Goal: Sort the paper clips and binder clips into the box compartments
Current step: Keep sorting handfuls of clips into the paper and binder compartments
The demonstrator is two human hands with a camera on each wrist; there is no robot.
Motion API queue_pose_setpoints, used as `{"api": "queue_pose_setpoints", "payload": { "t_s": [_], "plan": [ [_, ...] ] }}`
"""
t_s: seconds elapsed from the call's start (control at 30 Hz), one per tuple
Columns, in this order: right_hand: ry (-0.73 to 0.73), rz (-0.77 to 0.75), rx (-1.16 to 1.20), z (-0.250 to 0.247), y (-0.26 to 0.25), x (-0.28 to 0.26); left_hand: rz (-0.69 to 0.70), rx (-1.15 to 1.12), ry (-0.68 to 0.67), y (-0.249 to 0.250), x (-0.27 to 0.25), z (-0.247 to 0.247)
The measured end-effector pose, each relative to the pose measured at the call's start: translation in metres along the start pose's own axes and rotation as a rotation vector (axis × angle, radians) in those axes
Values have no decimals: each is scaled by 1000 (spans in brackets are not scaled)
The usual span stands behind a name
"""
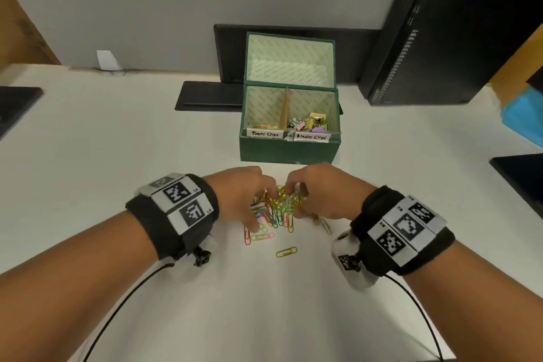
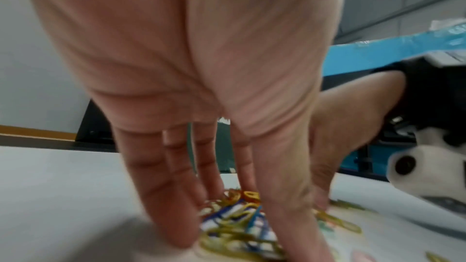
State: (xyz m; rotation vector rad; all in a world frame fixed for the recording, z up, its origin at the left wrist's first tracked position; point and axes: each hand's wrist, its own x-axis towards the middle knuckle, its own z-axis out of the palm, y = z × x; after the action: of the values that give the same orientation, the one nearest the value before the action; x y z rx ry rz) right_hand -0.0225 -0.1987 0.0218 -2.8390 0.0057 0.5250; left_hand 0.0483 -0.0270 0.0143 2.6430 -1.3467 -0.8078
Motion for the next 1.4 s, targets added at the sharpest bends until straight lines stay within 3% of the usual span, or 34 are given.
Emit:
{"api": "queue_pose_setpoints", "payload": {
  "t_s": [0.47, 0.67, 0.77, 0.9, 1.13, 1.4],
  "plan": [
    [163, -6, 280, -19, 1, -12, 20, -250, 261, -3, -5, -9],
    [107, 6, 377, -16, 8, -12, 69, -541, 451, 1, -13, -33],
    [142, 3, 426, -21, 5, -10, 64, -621, 618, -3, -5, -57],
    [170, -18, 465, -35, -2, -10, 11, -563, 815, -12, 17, -76],
    [275, -30, 463, -67, -9, -12, -16, -315, 704, -18, 33, -67],
    [566, 7, 414, -97, -25, 15, -52, -306, 856, -28, 12, -78]
  ]
}}
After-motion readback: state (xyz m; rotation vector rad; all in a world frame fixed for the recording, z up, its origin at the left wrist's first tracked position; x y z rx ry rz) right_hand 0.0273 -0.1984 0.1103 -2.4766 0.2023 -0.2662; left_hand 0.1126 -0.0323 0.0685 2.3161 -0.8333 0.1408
